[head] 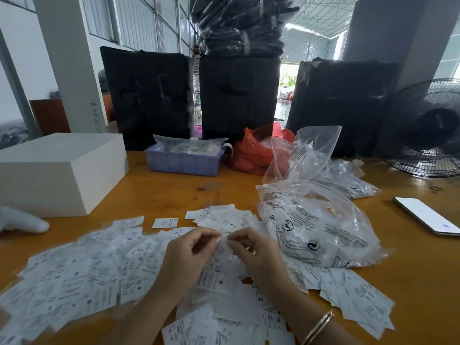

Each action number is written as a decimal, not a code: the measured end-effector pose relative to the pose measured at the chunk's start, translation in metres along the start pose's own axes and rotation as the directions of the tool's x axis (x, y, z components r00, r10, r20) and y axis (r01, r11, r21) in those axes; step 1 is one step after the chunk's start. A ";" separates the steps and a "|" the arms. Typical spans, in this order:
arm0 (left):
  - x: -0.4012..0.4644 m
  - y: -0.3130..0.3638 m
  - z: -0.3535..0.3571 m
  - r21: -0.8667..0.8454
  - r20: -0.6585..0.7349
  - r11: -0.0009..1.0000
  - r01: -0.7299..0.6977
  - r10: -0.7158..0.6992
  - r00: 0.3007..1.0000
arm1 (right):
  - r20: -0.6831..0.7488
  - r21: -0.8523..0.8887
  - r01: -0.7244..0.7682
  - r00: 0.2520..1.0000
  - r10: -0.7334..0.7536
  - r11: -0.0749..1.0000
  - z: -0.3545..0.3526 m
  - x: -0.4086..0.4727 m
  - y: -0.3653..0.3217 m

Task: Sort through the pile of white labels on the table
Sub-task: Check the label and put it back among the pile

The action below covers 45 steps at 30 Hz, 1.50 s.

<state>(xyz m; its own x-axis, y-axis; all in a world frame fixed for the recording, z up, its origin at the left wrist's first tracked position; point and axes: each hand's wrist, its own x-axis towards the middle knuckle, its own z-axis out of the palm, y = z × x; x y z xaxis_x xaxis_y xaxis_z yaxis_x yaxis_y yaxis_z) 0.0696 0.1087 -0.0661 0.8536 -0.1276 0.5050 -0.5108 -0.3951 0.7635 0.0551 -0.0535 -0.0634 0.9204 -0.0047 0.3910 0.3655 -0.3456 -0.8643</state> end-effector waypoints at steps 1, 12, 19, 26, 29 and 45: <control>0.000 0.000 0.000 -0.003 0.008 1.000 -0.003 0.003 1.000 | 0.033 -0.016 0.007 0.999 -0.006 1.000 0.001 -0.001 -0.001; 0.005 -0.008 -0.010 0.091 -0.201 0.994 0.060 -0.040 0.979 | -0.012 -0.086 0.043 0.999 -0.044 0.995 -0.009 0.005 -0.006; 0.016 -0.021 -0.032 0.317 -0.367 0.930 0.185 -0.060 0.928 | -0.477 0.032 -0.015 0.878 0.028 0.999 -0.067 0.032 -0.012; 0.016 -0.022 -0.037 0.596 -0.284 0.779 0.194 -0.022 0.959 | -0.390 -0.555 -0.344 0.912 0.128 0.757 -0.133 0.071 0.020; 0.012 -0.017 -0.025 0.606 -0.102 0.794 -0.047 0.136 0.985 | -0.216 -0.799 -0.339 0.932 0.290 0.497 -0.144 0.077 0.037; 0.001 -0.016 -0.004 0.395 0.273 0.874 -0.282 0.181 0.945 | -0.333 -0.697 -0.451 0.892 0.306 0.558 -0.130 0.067 0.042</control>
<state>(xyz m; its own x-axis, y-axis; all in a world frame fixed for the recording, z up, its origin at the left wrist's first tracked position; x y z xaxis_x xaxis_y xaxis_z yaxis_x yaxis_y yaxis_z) 0.0782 0.1189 -0.0759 0.7416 -0.4409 0.5056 -0.6471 -0.6689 0.3658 0.1141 -0.1902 -0.0325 0.8864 -0.4221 0.1901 -0.3081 -0.8443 -0.4384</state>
